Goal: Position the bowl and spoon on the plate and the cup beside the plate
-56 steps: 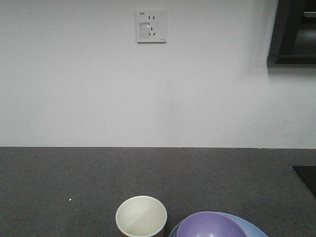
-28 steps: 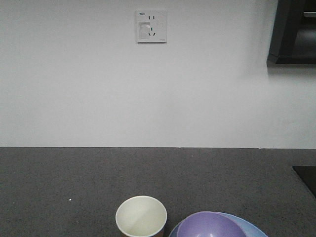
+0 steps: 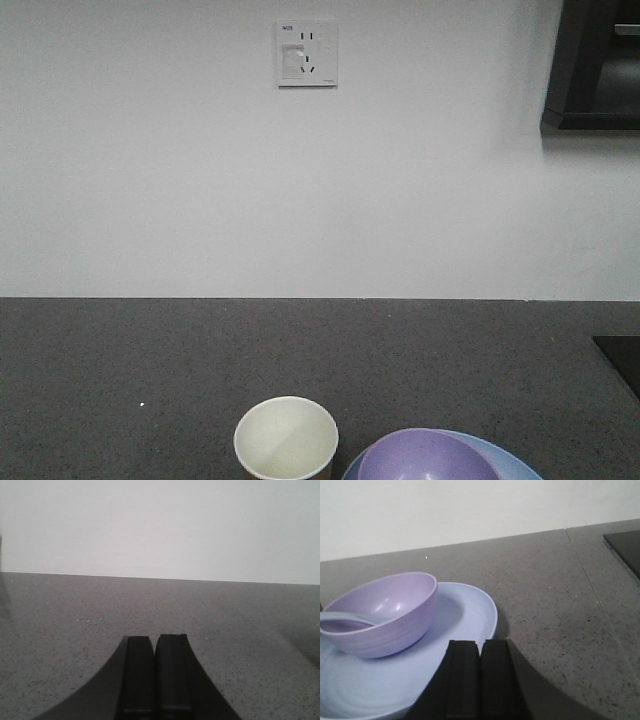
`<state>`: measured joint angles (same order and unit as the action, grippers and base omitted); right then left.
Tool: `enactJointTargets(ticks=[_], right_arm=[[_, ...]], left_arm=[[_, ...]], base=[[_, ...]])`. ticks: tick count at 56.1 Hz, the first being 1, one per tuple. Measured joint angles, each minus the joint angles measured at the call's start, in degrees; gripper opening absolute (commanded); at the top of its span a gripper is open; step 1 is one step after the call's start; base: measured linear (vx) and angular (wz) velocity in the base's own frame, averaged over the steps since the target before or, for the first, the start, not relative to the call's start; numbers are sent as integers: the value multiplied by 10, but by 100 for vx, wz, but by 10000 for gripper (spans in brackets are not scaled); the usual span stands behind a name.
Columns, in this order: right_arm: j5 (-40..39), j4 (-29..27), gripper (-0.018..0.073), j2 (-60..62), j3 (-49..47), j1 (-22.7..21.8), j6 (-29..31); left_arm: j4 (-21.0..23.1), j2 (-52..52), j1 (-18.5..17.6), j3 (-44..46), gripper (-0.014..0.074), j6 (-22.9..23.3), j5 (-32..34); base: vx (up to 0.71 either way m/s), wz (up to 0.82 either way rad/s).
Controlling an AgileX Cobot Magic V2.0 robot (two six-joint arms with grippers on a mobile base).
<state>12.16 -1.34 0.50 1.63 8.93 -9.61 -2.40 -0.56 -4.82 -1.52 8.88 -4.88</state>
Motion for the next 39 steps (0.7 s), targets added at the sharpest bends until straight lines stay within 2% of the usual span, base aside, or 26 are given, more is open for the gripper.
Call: enactJointTargets(ticks=[14,39], right_arm=[[-48,13,-8,2,1,0,-8],[-51,13,-8,2,1,0,-7]], left_arm=[[0,0,0,0,0,0,0],[0,0,0,0,2,0,0]], base=[[0,0],[0,0]])
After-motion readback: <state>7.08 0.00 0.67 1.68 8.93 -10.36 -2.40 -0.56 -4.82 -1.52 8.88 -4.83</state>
